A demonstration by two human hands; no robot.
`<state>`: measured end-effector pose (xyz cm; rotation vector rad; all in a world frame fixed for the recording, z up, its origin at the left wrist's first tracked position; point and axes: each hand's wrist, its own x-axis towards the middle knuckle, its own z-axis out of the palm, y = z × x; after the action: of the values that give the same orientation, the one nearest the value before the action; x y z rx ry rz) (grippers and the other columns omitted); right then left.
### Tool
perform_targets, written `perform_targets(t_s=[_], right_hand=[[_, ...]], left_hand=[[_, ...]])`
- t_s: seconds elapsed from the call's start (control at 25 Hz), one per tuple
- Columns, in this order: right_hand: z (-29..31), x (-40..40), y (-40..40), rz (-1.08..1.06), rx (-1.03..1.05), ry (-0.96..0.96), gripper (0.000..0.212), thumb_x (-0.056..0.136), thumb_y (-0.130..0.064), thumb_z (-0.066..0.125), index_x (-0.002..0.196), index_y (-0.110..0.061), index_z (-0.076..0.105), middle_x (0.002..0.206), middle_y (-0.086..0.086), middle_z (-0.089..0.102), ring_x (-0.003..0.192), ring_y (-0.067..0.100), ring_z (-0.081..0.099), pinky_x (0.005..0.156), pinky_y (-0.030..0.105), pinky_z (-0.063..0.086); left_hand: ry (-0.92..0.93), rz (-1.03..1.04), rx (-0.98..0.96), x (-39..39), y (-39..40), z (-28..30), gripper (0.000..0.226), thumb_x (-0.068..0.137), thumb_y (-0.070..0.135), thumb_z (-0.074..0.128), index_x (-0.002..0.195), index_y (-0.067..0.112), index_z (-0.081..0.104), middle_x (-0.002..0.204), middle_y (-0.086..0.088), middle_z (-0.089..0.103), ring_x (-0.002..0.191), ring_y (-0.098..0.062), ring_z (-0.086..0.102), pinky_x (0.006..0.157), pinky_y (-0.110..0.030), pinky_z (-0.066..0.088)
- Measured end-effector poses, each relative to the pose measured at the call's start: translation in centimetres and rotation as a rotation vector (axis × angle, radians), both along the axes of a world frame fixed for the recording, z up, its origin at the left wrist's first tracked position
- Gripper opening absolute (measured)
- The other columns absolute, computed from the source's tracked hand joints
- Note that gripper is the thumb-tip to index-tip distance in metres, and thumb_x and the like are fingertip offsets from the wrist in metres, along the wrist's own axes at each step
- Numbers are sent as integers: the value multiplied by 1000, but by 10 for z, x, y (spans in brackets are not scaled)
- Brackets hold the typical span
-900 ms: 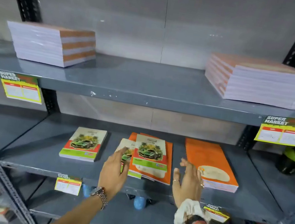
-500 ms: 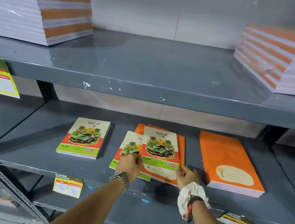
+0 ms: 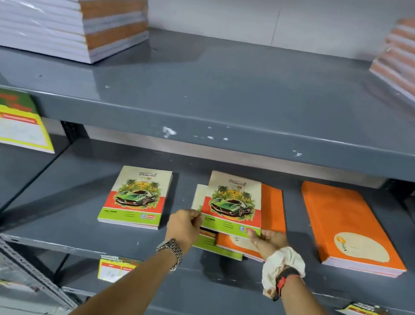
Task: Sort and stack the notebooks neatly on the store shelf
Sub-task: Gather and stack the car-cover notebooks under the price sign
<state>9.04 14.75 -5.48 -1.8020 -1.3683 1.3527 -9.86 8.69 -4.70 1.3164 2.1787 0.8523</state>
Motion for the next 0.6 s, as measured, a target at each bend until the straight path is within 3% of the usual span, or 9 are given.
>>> perform_targets(t_s=[0.16,0.28,0.4,0.52,0.6], right_hand=[[13,-69,-19,90,26,51,36,70,-21,80,96,-4,64,92,9,69,87,24,64,88,36,53],[13,-127,-33,199,46,68,18,68,-15,81,72,-6,66,87,15,72,84,32,67,79,39,57],[-23,-171,-29,293,65,13,33,60,-26,84,66,1,67,81,23,75,83,41,69,80,54,56],[-33,-201,-25,364,53,-7,39,59,-35,84,63,-1,66,77,21,75,80,39,70,79,52,57],[-13,-208,-36,389,36,-81,38,63,-38,82,58,-5,63,71,16,74,73,36,69,80,46,58]], left_hand=[[68,54,44,-74,-34,14,27,89,20,50,70,5,62,64,-18,62,63,-34,56,56,-25,30],[108,120,15,-129,-59,18,29,88,18,52,61,8,55,64,-27,59,66,-40,56,57,-27,32],[117,188,-21,-173,-73,12,28,87,19,53,67,3,62,76,-30,66,78,-43,62,60,-29,37],[97,215,-60,-200,-74,6,23,86,17,53,77,5,69,74,-26,67,77,-36,65,63,-27,40],[93,225,-96,-207,-73,3,25,85,13,52,64,7,64,63,-18,60,66,-31,57,61,-26,37]])
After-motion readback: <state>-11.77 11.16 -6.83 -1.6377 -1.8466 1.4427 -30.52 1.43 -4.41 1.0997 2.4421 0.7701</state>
